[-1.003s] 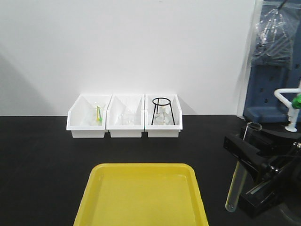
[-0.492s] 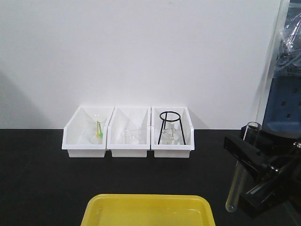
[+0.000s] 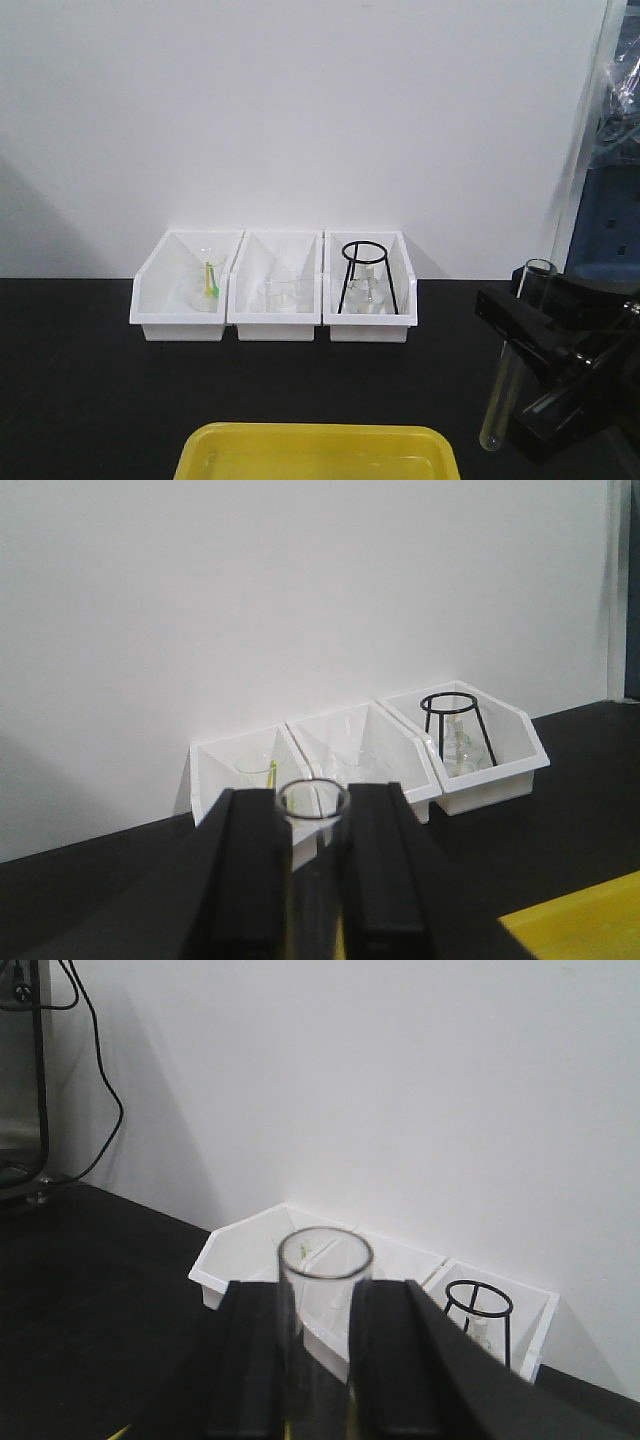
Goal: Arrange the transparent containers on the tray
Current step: 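Drive the base to the counter with the yellow tray, holding both tubes, then lower the left gripper's test tube onto the yellow tray and open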
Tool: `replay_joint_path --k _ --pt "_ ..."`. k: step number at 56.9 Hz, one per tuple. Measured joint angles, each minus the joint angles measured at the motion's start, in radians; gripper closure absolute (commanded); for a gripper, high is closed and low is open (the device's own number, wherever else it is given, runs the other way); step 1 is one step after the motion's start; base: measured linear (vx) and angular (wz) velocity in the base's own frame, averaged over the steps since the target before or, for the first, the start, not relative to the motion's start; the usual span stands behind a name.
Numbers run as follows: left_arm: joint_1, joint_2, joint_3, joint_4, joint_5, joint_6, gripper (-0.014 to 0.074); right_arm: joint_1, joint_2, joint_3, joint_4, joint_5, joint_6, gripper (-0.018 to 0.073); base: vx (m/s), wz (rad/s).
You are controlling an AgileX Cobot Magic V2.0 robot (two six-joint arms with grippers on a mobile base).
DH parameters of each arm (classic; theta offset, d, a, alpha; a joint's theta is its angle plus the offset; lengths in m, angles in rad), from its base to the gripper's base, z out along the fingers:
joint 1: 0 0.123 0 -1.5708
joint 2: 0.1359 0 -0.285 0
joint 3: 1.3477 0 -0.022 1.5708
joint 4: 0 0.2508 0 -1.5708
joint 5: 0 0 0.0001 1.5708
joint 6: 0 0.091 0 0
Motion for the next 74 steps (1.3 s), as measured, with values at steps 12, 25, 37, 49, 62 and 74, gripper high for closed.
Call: replay_joint_path --k 12,25,37,49,62,74 --pt "0.0 0.0 0.0 0.0 0.0 0.0 0.0603 0.0 0.0 0.0 0.0 0.0 0.0 0.0572 0.0 0.0" --pt "0.0 0.0 0.0 0.0 0.0 0.0 0.0603 0.0 0.0 0.0 0.0 0.0 0.0 0.0572 0.0 0.0" --pt "0.0 0.0 0.0 -0.001 0.0 -0.005 0.0603 0.0 0.0 0.0 0.0 0.0 0.0 0.0572 0.0 0.0" --pt "-0.004 0.041 0.0 -0.049 -0.003 -0.148 0.0603 0.0 0.0 0.0 0.0 0.0 0.0 0.0572 0.0 0.0" --pt "-0.106 0.253 0.0 -0.053 -0.1 -0.345 0.0603 0.0 0.0 0.0 0.0 0.0 0.0 0.0572 0.0 0.0" --pt "-0.174 0.501 -0.052 -0.033 -0.167 -0.495 0.0603 0.0 0.015 0.0 0.0 -0.001 0.0 0.0572 0.0 0.0"
